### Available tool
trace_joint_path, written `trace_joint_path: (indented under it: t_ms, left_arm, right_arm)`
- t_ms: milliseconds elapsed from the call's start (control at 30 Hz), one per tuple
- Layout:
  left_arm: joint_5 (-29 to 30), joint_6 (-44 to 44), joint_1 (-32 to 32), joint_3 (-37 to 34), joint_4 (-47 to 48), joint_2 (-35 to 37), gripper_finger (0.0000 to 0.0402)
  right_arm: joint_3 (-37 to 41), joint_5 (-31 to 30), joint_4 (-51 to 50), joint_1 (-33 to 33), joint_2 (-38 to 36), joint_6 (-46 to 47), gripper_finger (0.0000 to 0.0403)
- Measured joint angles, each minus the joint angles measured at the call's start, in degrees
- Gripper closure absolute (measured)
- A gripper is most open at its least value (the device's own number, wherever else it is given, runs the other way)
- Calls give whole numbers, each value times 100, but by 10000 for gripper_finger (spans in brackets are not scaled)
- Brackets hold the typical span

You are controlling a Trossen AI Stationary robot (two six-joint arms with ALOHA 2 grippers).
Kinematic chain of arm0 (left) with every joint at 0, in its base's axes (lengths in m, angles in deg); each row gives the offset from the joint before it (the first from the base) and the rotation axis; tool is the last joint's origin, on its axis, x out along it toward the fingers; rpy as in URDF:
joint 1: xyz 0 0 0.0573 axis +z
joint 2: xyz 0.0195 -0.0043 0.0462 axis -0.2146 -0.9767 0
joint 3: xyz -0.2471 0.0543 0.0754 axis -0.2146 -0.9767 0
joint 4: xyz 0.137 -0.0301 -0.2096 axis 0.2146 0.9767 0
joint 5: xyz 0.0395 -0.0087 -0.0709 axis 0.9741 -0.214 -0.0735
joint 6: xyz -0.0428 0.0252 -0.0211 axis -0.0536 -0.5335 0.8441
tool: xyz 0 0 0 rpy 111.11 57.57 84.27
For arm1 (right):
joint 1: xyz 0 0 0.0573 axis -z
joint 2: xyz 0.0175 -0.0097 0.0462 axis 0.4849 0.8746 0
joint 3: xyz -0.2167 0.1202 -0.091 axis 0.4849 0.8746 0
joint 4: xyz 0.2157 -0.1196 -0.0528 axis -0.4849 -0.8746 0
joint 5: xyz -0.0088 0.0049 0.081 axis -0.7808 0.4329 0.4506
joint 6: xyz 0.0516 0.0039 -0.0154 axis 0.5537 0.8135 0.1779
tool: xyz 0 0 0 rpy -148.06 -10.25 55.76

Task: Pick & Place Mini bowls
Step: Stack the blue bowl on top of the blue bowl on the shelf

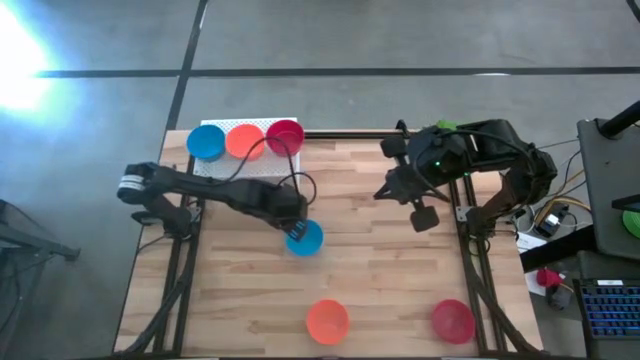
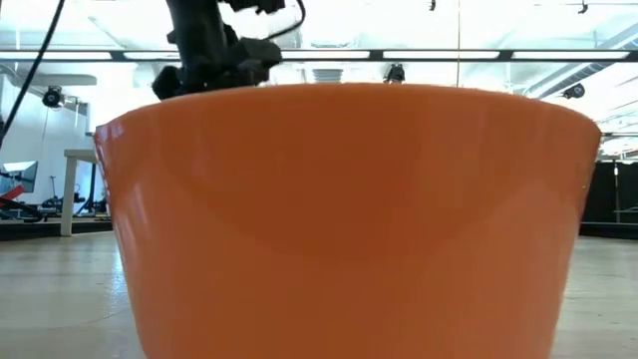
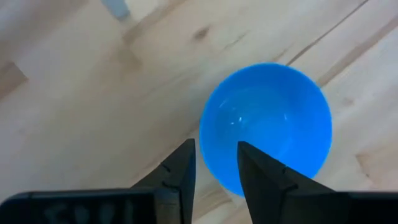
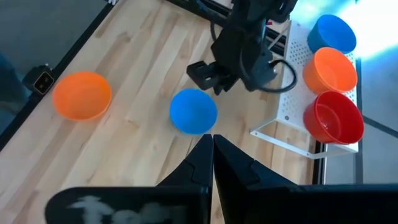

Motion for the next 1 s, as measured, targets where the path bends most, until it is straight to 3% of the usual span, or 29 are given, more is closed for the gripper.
trace_joint_path:
  t_ms: [1000]
  left_arm:
    - [-71, 123, 93, -2, -241, -1408, 291]
  right_arm:
    - [0, 12, -254, 1, -45, -113, 394]
